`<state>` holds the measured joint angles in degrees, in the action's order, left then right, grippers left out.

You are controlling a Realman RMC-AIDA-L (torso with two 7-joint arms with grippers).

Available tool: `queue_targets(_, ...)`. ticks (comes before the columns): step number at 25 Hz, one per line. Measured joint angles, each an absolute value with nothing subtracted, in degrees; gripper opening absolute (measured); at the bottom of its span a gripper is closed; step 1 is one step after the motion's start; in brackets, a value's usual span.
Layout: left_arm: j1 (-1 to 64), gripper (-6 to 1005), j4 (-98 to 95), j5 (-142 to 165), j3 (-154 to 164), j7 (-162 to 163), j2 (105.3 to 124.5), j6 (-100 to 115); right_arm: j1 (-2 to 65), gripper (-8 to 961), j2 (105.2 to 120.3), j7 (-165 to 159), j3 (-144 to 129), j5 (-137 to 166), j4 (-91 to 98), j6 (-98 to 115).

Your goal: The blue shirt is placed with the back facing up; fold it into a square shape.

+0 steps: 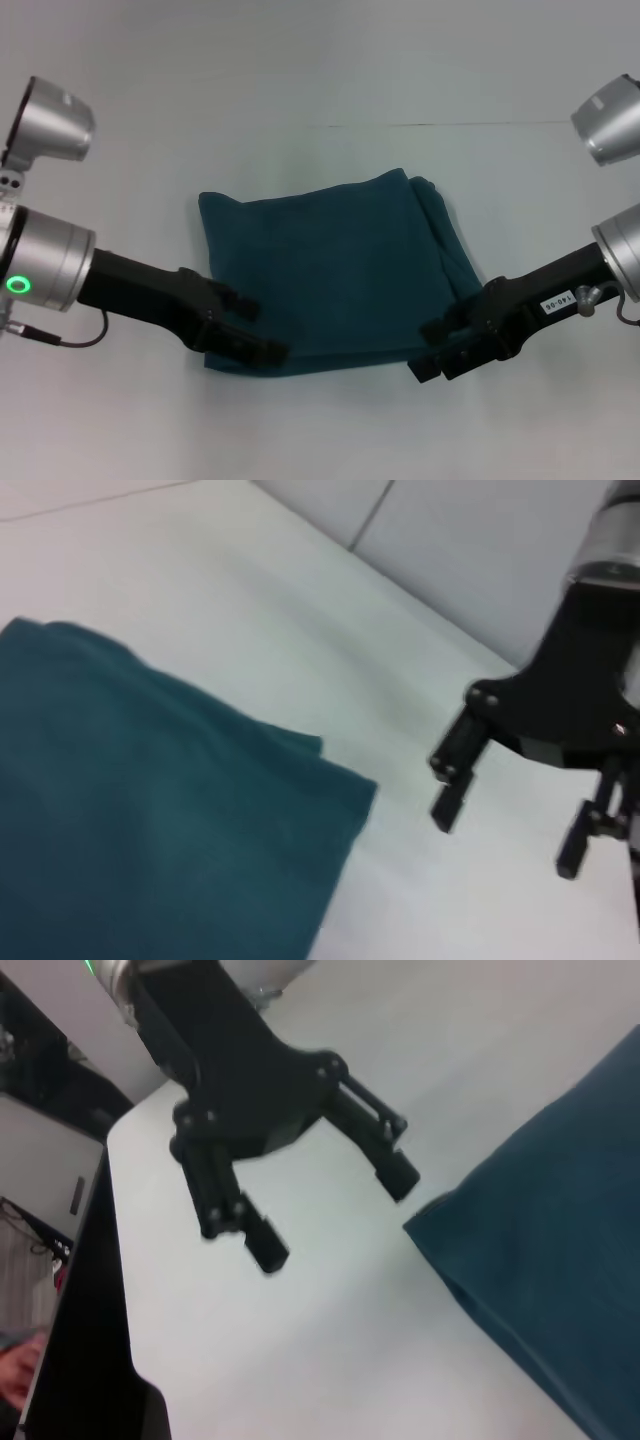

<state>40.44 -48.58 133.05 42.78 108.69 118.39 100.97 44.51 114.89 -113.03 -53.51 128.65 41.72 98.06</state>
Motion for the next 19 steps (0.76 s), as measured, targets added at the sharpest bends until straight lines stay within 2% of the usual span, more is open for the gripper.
queue_targets(6, 40.81, 950, -48.07, 133.05, 45.03, 105.61, 119.37, 100.99, 43.19, 756, 115.01, -109.50, -49.95, 126.01, 42.00, 99.32)
queue_targets(19, 41.80, 950, -47.77, 133.06, 44.45, 107.74, 118.96, 101.14, 40.63, 755, 114.96, -106.21, -48.91, 121.86, 41.73, 101.71)
